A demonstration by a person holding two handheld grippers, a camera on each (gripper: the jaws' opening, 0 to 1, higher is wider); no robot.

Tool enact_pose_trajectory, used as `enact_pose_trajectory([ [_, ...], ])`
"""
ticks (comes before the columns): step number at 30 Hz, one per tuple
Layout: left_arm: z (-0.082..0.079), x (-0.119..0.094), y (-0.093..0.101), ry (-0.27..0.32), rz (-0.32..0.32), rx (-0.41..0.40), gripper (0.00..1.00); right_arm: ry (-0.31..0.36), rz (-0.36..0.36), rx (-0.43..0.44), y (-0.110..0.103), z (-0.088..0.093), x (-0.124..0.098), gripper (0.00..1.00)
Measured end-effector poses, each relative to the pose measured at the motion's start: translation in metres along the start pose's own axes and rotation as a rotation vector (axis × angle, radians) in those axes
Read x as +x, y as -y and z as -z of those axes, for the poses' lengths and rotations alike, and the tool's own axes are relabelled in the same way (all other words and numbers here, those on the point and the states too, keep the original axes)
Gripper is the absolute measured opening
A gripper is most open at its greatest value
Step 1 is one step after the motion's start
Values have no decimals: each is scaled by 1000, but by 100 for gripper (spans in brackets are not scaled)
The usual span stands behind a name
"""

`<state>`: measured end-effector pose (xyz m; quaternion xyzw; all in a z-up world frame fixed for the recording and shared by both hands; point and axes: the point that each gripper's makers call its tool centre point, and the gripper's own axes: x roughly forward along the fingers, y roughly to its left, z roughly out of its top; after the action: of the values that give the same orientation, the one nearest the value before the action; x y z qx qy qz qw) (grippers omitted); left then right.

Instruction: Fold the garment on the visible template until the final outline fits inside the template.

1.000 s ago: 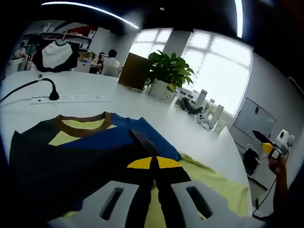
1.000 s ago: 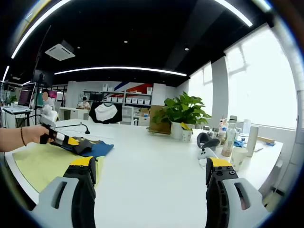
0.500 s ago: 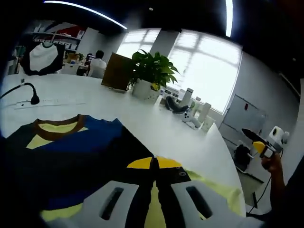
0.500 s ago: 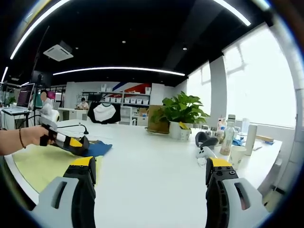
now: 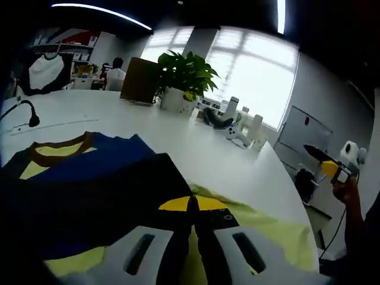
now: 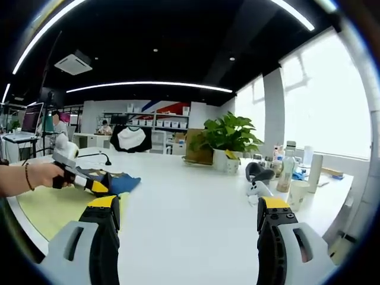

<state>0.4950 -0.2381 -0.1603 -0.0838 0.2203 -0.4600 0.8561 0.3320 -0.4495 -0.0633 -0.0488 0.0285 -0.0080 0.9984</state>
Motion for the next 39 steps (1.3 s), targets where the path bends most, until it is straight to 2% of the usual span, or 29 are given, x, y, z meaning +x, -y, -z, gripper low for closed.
enact_pose_trajectory([
  [6, 0, 2, 7, 11, 50, 9, 3, -5, 5, 0, 1, 1, 1, 99],
  [9, -8, -4, 7, 27, 49, 89, 7, -6, 7, 1, 1, 2, 1, 99],
  [13, -31, -13, 2, 64, 52, 180, 12, -8, 8, 3, 1, 2, 2, 99],
  [17, -53, -19, -17, 43, 28, 330, 18, -5, 6, 1, 1, 1, 3, 99],
  [20, -59, -19, -29, 4, 13, 391, 21, -4, 9, 8, 2, 2, 3, 99],
  [23, -64, -16, -38, -23, 27, 456, 22, -3, 13, 8, 3, 1, 3, 99],
  [27, -62, -8, -46, -65, 57, 460, 25, -2, 20, 7, 5, 1, 1, 99],
  [30, -54, 1, -50, -133, 103, 538, 25, -4, 29, 8, 8, 1, -1, 99],
  [31, -52, 3, -51, -143, 112, 550, 25, -5, 30, 9, 9, 1, -1, 99],
  [33, -45, 10, -46, -180, 174, 566, 25, -3, 33, 5, 10, 0, -2, 99],
  [36, -36, 21, -48, -227, 201, 601, 25, 2, 41, 7, 11, -2, -3, 99],
  [39, -33, 29, -51, -244, 209, 571, 24, 0, 45, 4, 12, -2, -4, 99],
])
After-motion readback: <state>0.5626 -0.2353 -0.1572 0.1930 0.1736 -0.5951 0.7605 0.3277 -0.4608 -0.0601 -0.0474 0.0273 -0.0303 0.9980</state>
